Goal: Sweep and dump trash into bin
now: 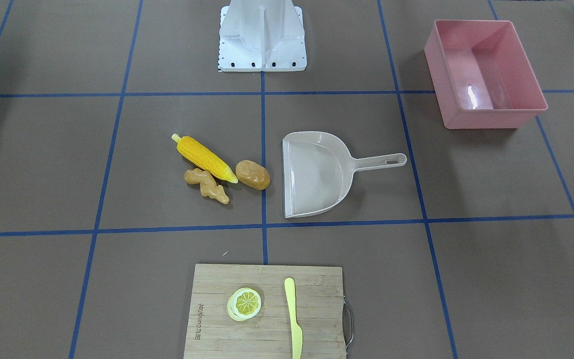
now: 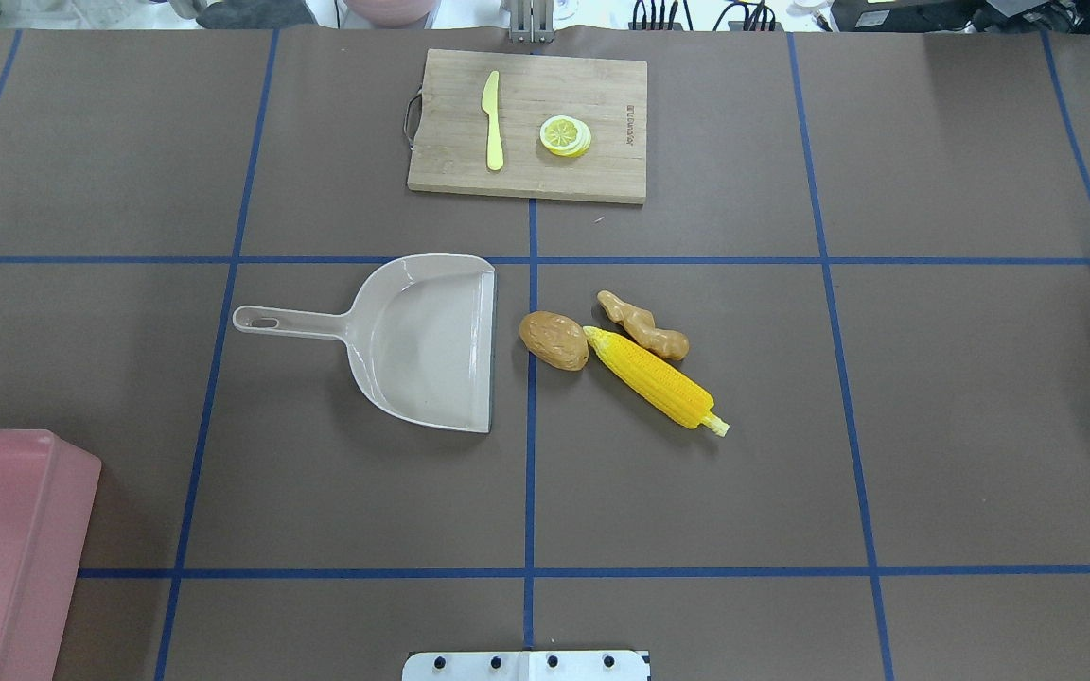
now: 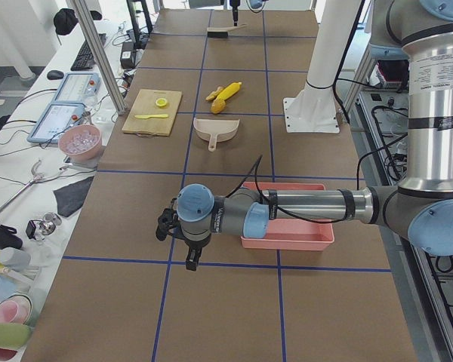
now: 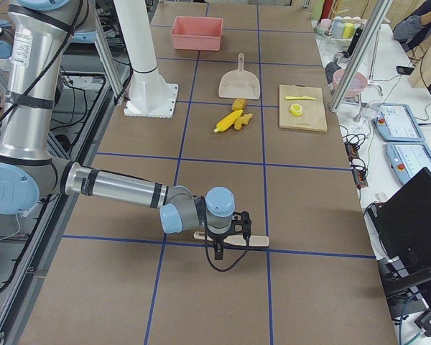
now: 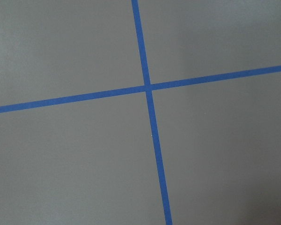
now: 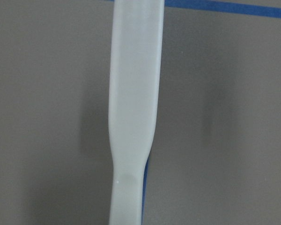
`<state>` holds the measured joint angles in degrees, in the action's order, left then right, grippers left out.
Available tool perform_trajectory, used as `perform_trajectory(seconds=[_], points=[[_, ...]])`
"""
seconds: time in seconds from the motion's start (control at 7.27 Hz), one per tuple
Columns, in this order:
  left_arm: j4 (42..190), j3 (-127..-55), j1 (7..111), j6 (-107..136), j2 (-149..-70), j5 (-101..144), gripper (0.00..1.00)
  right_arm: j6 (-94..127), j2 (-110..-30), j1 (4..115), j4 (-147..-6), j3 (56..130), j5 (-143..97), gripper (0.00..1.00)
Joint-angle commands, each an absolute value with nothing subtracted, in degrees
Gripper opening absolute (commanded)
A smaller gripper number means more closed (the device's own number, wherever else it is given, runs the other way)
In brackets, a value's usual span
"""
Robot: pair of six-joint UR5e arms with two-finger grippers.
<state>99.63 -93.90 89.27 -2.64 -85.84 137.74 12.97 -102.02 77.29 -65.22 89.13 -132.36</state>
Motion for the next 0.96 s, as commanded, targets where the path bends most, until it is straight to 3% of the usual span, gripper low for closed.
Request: perform_trajectory(seconds=[0.0,0.28,0.55,0.69,0.83], points=[[95.75,-97.01,88.77,-2.64,-88.49,137.55,0.99,18.25,-101.51,76.73,-65.22,89.12,-132.45,1.0],[81.99,-99.83,87.9,-3.07,-96.72,137.37,0.99,18.72,-103.0,74.8,-65.21,89.12,-132.45,1.0],[73.95,-101.42,80.73,-3.08,-106.12,137.37,0.99,18.81,-103.45,73.66,-65.82,89.12,-132.36,0.98],[73.57,-101.34,76.07,-3.08,-110.26,137.29,1.0,18.9,-103.45,73.22,-66.44,89.12,-132.45,0.77],[73.39,-101.16,71.76,-2.9,-113.87,135.54,1.0,18.81,-103.27,73.21,-67.75,89.38,-132.45,0.39]])
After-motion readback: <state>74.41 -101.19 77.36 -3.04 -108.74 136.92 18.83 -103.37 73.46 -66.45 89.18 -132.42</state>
